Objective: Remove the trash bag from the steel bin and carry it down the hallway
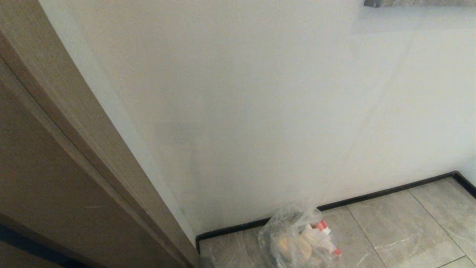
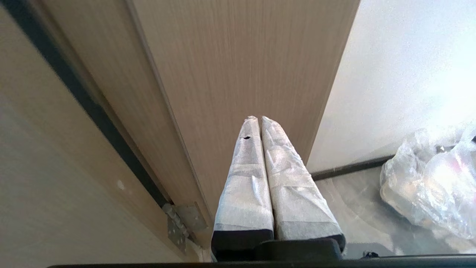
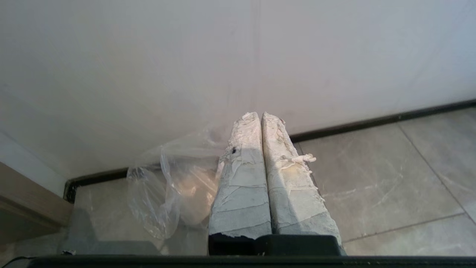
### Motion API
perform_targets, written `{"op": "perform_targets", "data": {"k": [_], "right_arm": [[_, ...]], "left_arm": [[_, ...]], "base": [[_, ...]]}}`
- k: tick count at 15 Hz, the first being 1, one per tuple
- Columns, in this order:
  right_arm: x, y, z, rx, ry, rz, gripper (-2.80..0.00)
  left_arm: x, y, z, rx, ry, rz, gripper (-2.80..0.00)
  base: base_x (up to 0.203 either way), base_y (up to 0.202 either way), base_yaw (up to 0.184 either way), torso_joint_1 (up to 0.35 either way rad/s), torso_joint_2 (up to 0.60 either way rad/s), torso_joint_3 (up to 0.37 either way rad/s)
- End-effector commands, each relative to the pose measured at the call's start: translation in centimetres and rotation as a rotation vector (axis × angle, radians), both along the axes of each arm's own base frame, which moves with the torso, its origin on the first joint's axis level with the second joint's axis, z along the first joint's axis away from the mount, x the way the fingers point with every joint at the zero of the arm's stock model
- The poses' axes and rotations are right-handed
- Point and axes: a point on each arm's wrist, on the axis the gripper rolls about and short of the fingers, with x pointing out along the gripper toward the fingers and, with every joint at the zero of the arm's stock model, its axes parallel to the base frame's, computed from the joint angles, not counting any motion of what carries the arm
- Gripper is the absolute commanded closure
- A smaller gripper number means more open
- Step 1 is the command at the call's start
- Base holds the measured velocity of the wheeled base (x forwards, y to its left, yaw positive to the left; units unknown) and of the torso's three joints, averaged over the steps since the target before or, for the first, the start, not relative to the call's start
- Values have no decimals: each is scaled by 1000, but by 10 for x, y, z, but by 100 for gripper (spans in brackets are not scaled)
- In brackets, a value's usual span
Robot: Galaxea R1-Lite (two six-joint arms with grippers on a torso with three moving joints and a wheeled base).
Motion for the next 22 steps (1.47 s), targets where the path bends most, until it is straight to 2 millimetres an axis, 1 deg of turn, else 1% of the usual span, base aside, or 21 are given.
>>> {"op": "perform_targets", "data": {"k": [1, 12, 22], "right_arm": [[0, 0, 0, -1, 1, 0, 0], [0, 0, 0, -1, 1, 1, 0], [0, 0, 0, 0, 1, 0, 0]], "left_arm": [[0, 0, 0, 0, 1, 0, 0], [0, 0, 0, 0, 0, 0, 0], [0, 0, 0, 0, 0, 0, 0]], "base": [[0, 0, 0, 6, 6, 201], [0, 0, 0, 2, 2, 195], [0, 0, 0, 0, 0, 16]]}}
